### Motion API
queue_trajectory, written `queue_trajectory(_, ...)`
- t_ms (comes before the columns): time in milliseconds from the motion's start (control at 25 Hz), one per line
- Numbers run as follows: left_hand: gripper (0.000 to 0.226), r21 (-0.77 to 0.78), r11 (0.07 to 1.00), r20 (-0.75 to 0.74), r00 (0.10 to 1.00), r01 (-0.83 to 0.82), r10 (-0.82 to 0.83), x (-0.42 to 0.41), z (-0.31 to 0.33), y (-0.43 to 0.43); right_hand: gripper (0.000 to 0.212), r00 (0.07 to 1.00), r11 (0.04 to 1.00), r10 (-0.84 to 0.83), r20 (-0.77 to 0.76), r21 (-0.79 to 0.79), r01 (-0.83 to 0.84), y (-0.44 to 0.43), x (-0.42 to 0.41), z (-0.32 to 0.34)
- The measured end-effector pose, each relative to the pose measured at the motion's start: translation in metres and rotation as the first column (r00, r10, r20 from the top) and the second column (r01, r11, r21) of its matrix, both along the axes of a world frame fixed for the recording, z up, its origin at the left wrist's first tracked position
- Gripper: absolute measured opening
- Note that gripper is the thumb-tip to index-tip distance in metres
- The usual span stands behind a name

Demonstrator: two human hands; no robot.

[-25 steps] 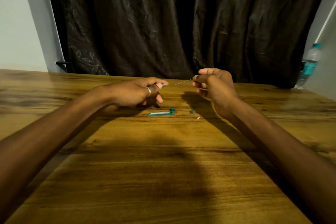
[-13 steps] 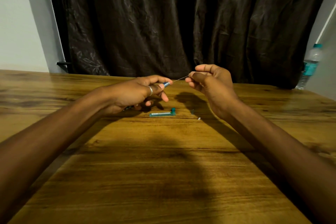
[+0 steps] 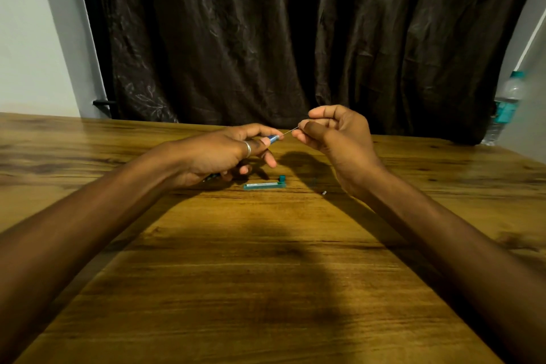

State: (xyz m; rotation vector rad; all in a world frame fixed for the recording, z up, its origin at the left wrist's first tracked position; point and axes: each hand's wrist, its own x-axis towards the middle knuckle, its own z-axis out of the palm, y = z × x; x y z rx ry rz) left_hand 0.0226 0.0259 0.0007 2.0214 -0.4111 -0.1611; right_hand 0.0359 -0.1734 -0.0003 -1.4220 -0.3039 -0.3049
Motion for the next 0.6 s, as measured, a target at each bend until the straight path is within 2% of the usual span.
queue_trajectory(200,0.023,-0.042,0.999,-0.031,1.0,0.003,-0.004,0.005,-0.002,-0.001,0.017,0.998,0.973,-0.008,0.062,-0.229,0.022,0.005,-0.007,-0.003)
queue_trajectory(440,0.022,-0.051,0.999,-0.04,0.999,0.0,-0.002,0.008,-0.004,-0.001,0.015,0.997,0.934,-0.017,0.076,-0.354,0.043,0.001,-0.003,-0.002)
queue_trajectory(600,0.021,-0.027,1.0,-0.018,1.0,-0.002,0.001,0.008,-0.004,0.0,0.011,0.994,0.858,-0.087,0.06,-0.503,0.106,-0.009,0.005,0.0)
